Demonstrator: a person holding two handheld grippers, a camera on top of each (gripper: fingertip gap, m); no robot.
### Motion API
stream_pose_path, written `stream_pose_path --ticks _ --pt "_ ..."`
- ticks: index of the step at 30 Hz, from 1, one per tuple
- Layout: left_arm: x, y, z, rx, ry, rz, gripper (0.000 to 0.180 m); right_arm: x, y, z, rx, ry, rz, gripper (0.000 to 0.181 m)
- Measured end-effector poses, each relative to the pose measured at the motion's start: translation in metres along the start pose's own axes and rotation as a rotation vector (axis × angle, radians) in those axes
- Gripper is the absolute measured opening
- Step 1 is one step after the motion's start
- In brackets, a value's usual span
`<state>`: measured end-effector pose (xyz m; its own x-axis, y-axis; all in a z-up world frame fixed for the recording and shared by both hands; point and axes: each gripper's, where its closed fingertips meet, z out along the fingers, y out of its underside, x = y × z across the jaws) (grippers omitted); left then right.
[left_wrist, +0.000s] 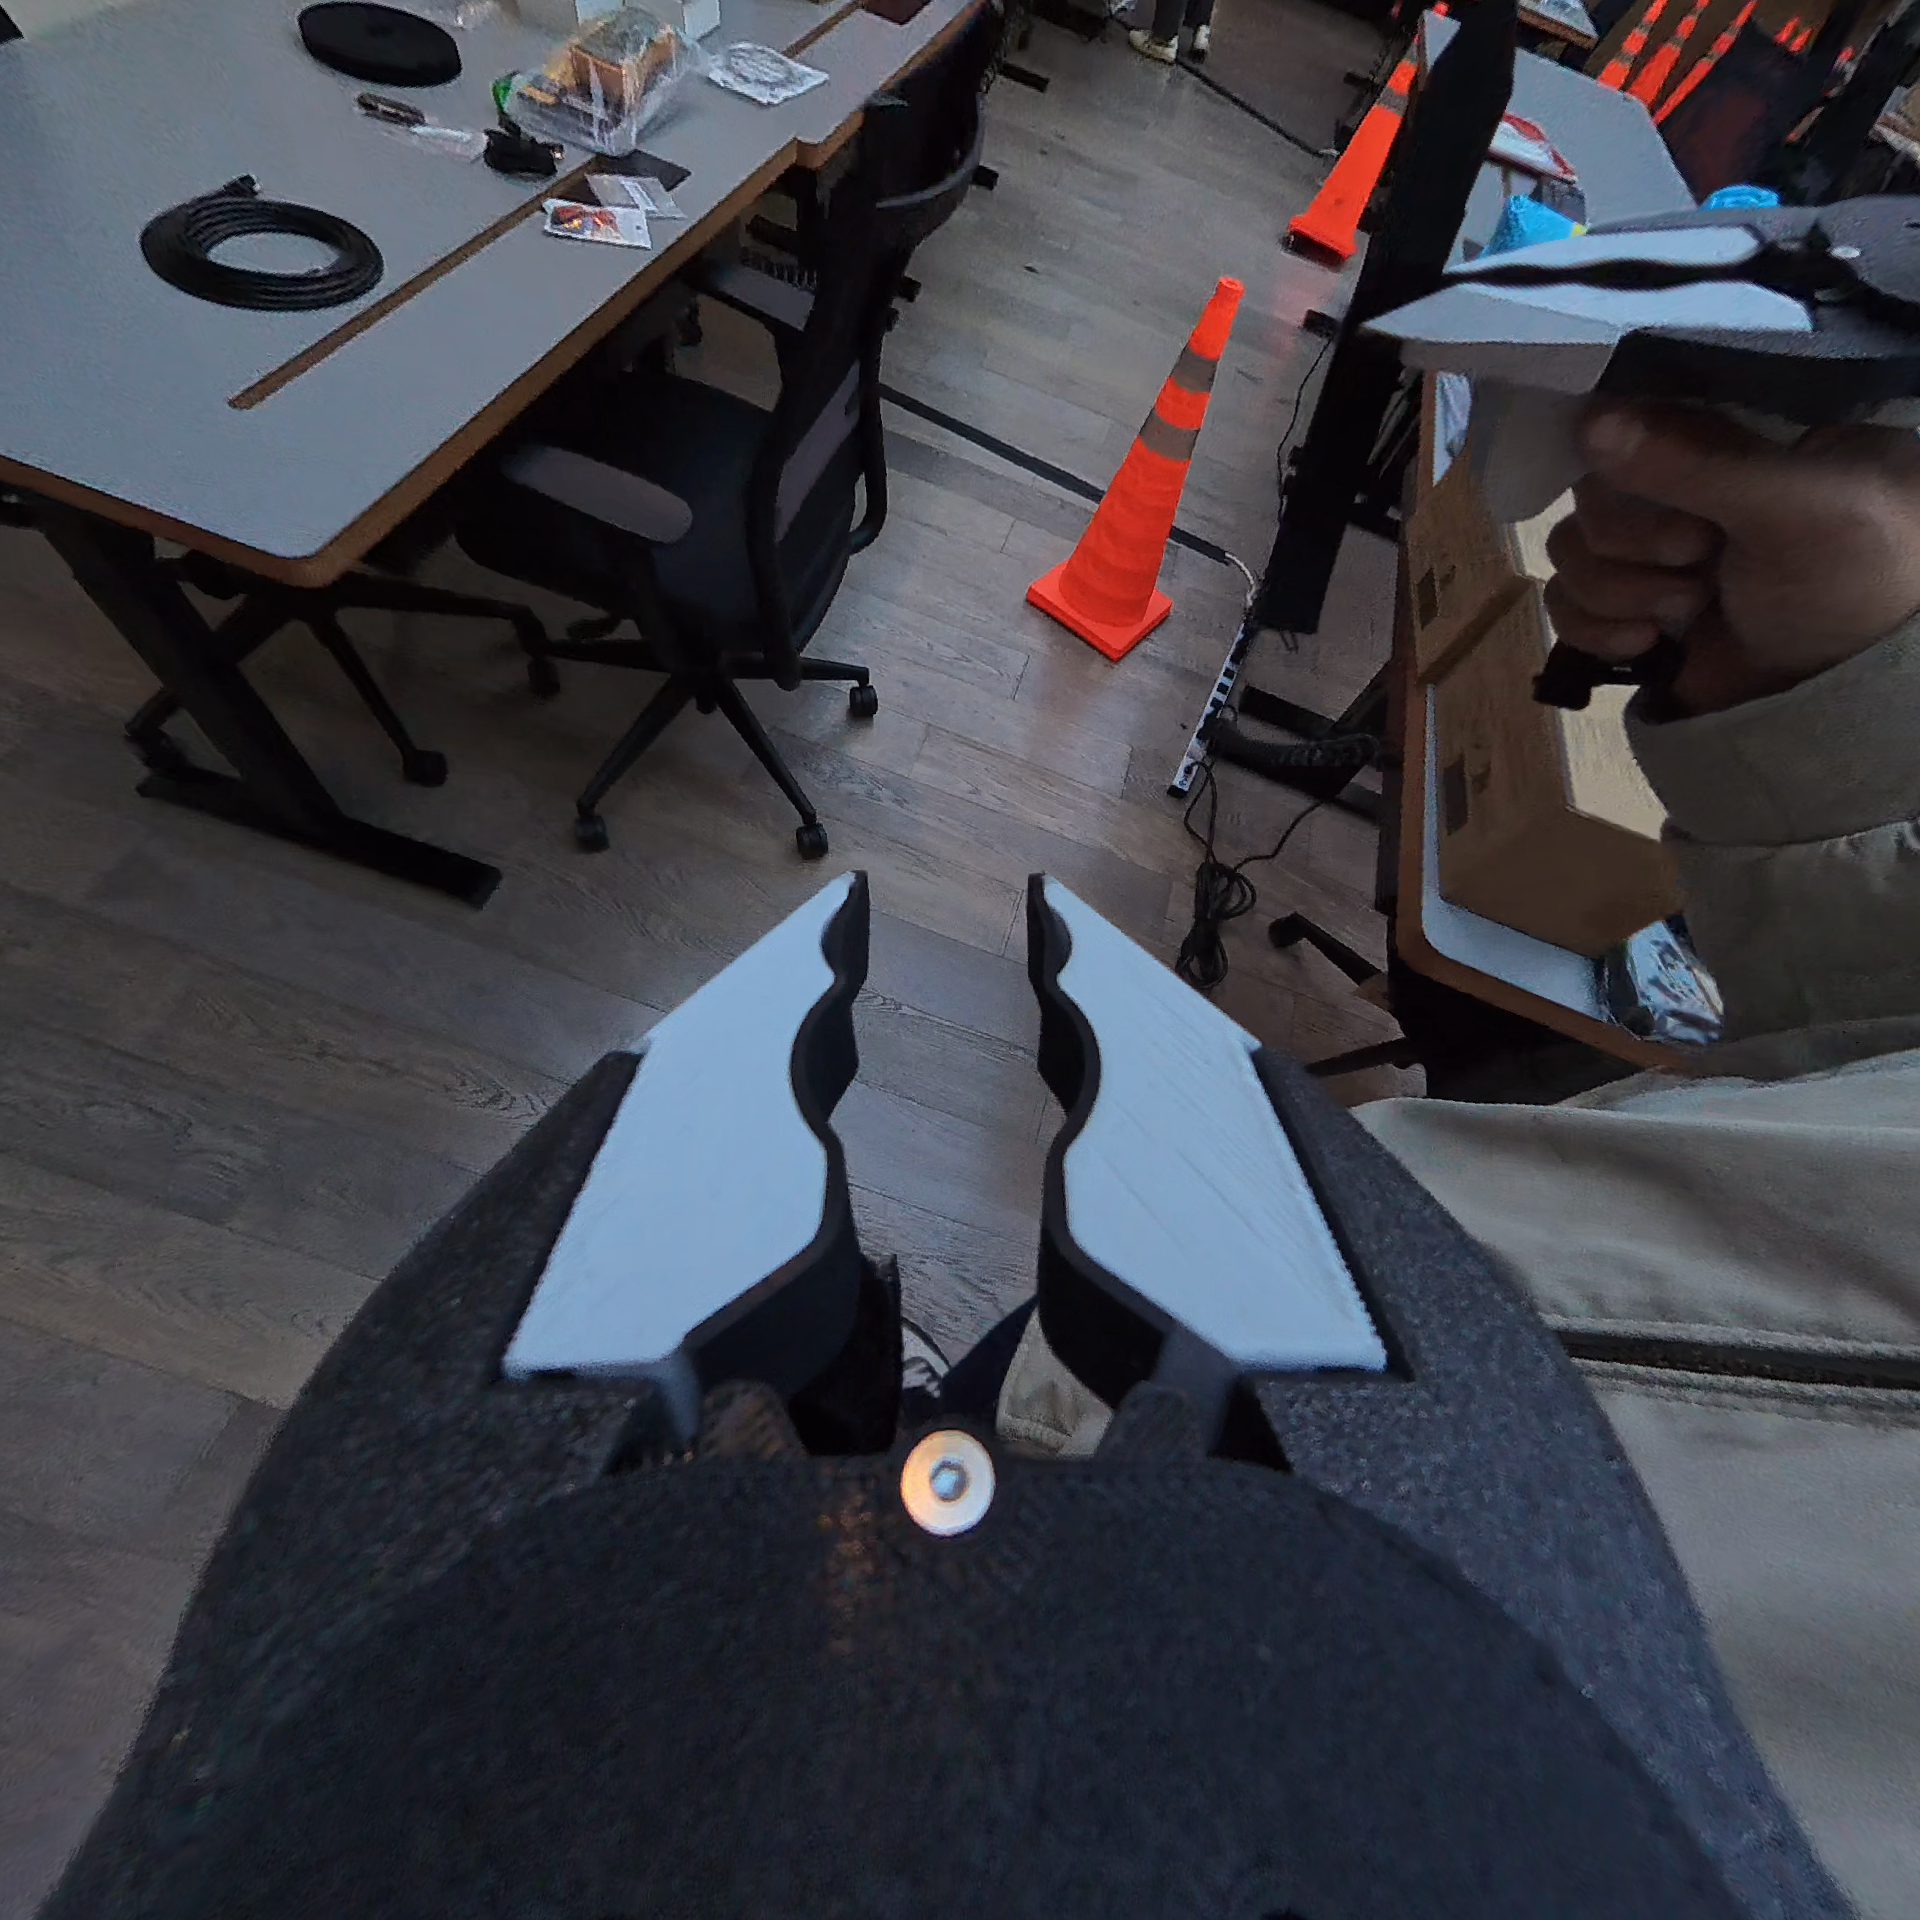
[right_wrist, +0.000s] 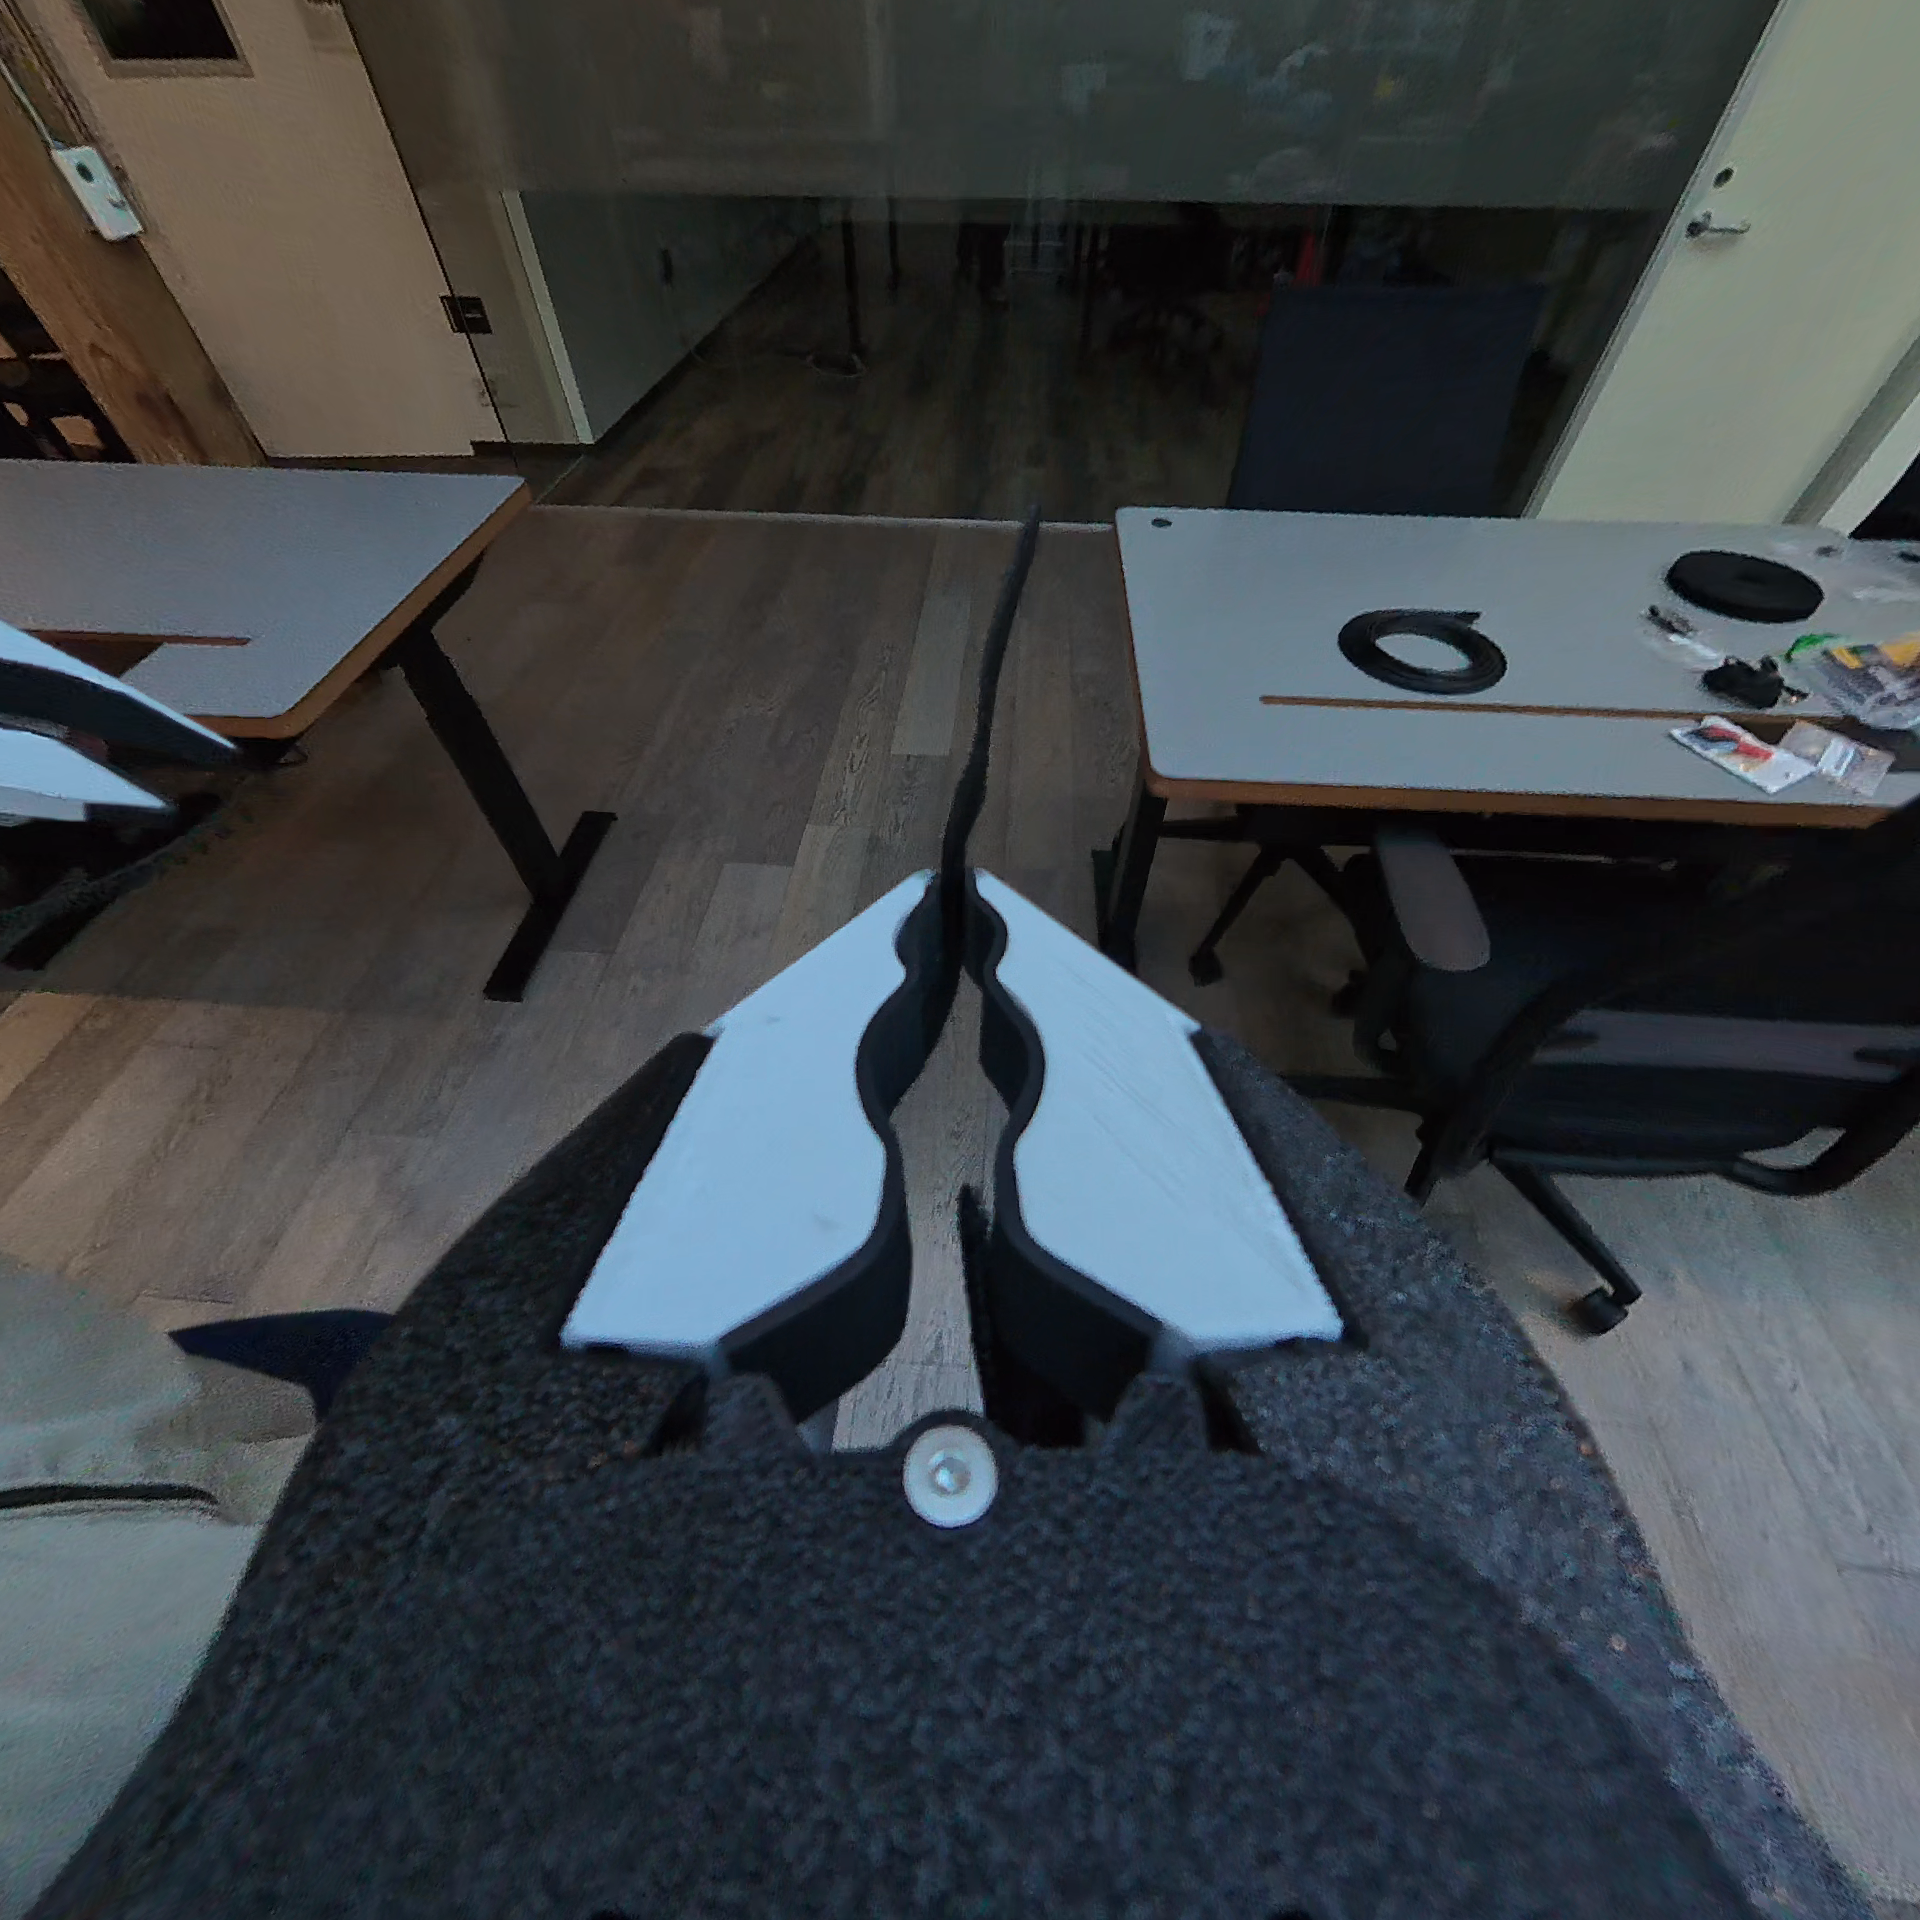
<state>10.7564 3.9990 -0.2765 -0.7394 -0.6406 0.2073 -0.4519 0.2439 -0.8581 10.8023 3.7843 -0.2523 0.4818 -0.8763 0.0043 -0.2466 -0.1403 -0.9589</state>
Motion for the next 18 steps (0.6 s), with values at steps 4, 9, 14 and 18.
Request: stream_pose_path --ticks 4,9,14,18 --pt "-0.083 -0.042 0.07 -0.018 0.015 -0.052 0.03 0.059 -0.033 0.084 0.011 -0.007 -0.026 0.002" --pt "-0.178 -0.091 0.177 -0.037 0.067 -0.008 0.029 0.146 -0.018 0.193 -0.017 0.072 0.037 0.002" --pt "-0.287 -0.162 0.282 -0.07 0.106 0.059 0.03 0.227 -0.031 0.302 0.036 0.093 0.28 0.002" --pt "-0.365 -0.242 0.355 -0.077 0.187 0.064 0.03 0.276 -0.113 0.365 0.153 0.075 0.285 0.002"
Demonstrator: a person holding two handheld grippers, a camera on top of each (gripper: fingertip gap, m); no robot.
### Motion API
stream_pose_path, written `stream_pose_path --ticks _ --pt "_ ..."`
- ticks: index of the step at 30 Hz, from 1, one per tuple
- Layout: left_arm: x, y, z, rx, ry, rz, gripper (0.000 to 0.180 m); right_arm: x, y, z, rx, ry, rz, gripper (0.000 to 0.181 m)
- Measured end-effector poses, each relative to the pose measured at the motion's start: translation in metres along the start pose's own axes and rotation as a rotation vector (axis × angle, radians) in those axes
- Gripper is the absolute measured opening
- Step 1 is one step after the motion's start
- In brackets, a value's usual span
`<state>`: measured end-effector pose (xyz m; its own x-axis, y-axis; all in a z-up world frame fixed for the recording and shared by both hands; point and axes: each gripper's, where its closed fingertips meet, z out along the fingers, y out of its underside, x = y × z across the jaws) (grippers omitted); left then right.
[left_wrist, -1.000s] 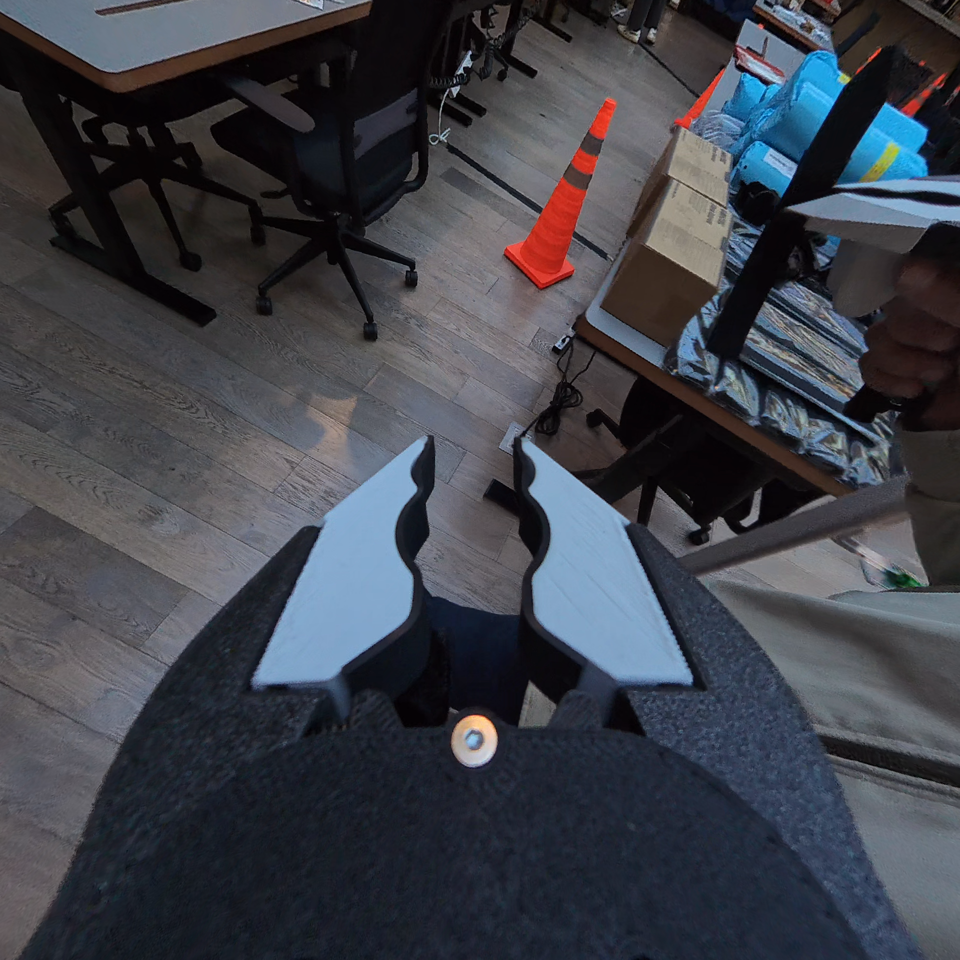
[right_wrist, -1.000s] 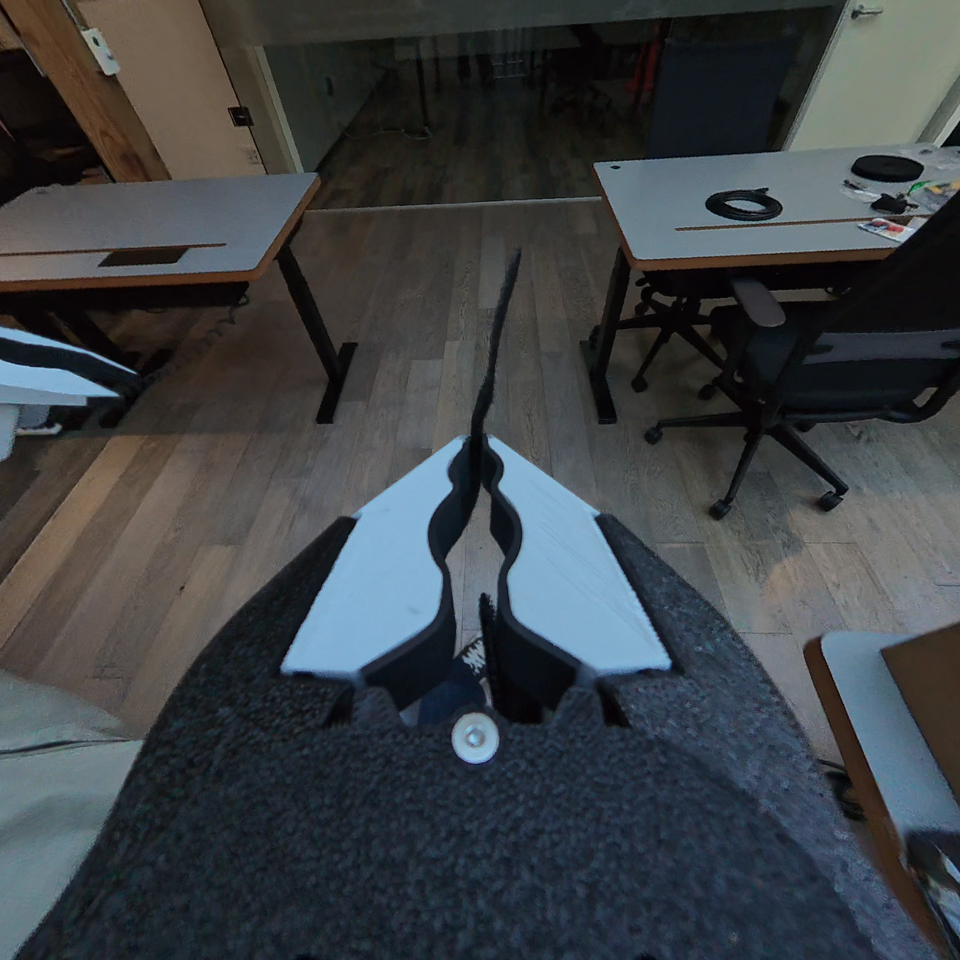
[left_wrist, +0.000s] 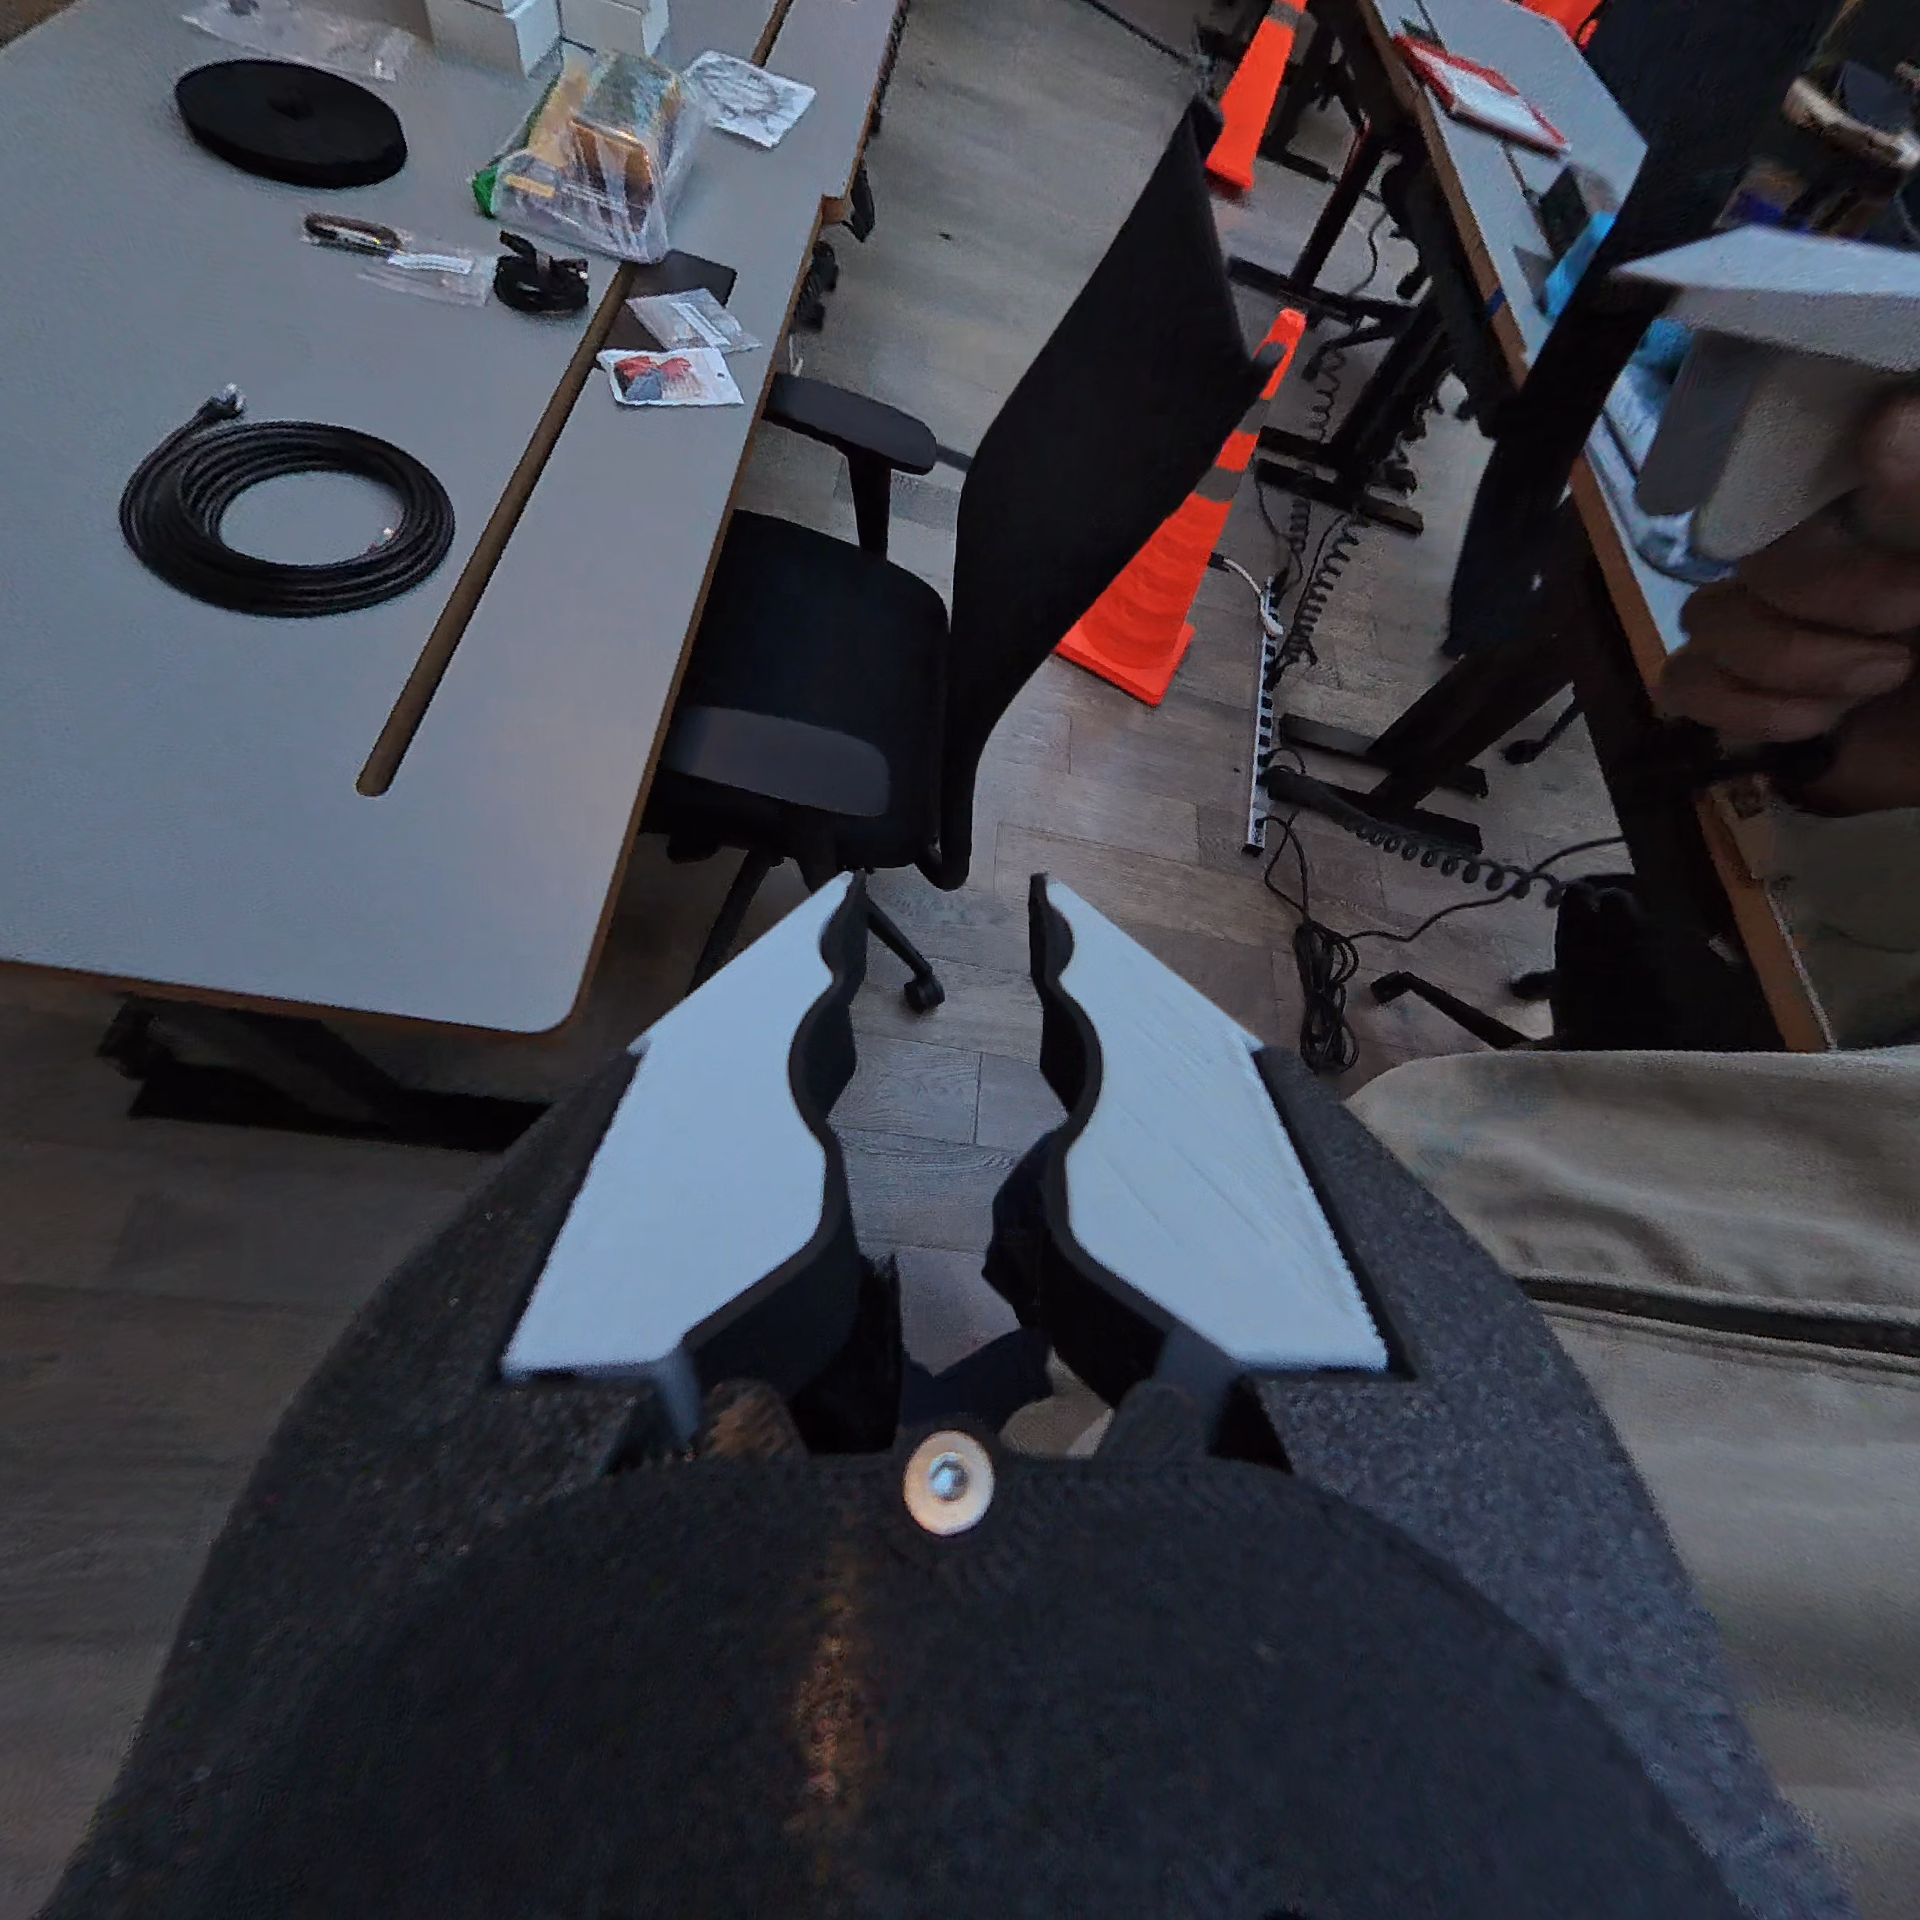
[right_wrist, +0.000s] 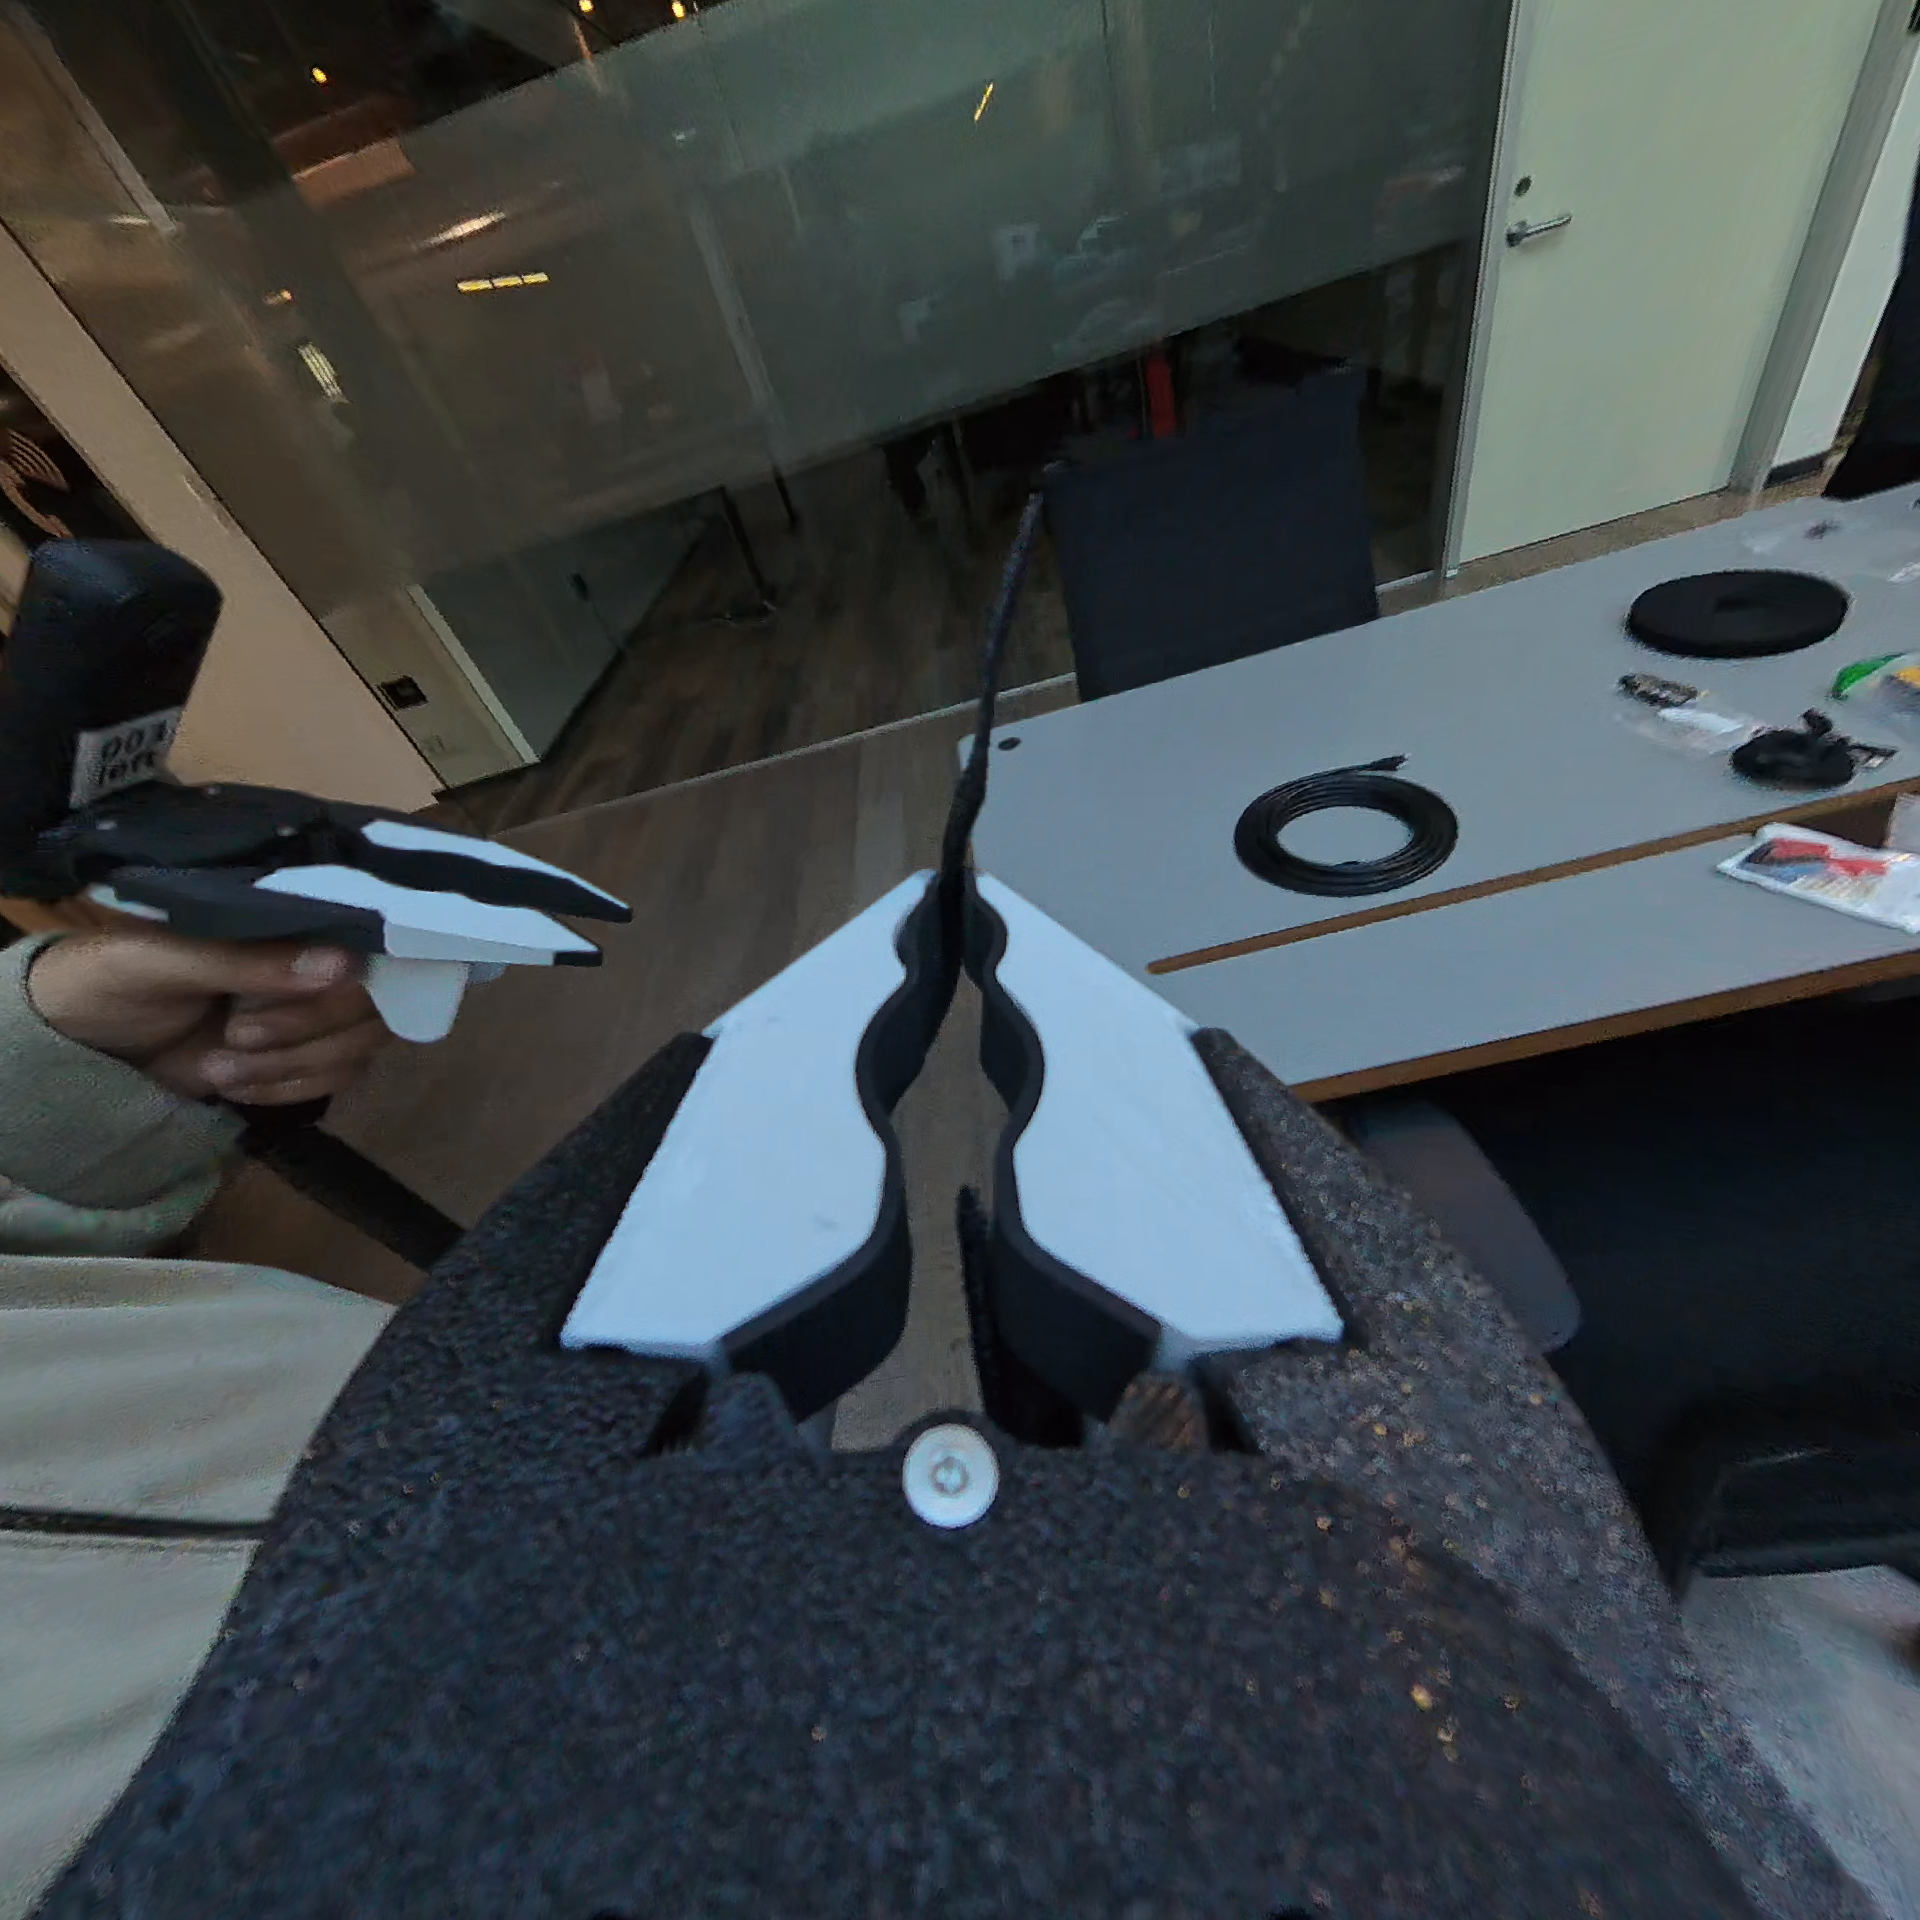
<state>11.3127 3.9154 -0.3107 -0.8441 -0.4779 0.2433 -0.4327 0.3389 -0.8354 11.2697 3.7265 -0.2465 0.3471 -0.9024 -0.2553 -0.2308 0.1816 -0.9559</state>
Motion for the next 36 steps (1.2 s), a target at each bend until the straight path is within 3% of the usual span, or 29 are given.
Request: stream_pose_path --ticks 5,10,18,26,30,35,36 --pt "-0.092 -0.058 0.053 -0.078 -0.004 0.11 0.035 0.063 -0.025 0.079 -0.042 0.066 -0.033 0.002" --pt "-0.174 -0.066 0.121 -0.112 -0.037 -0.007 0.039 0.149 -0.003 0.165 -0.113 0.079 0.022 0.002" --pt "-0.275 -0.043 0.316 -0.333 -0.079 -0.042 0.045 0.348 0.074 0.35 -0.287 -0.02 0.163 0.002" --pt "-0.403 -0.052 0.539 -0.469 -0.1 0.024 0.048 0.543 0.147 0.531 -0.248 0.055 0.281 0.001" --pt "-0.446 -0.043 0.62 -0.484 -0.165 -0.008 0.053 0.575 0.168 0.582 -0.155 0.097 0.354 0.001" --pt "-0.458 -0.018 0.656 -0.523 -0.244 -0.026 0.054 0.594 0.201 0.6 -0.212 0.22 0.255 0.002" --pt "-0.461 -0.018 0.659 -0.506 -0.281 0.002 0.048 0.594 0.205 0.601 -0.209 0.221 0.277 0.001"
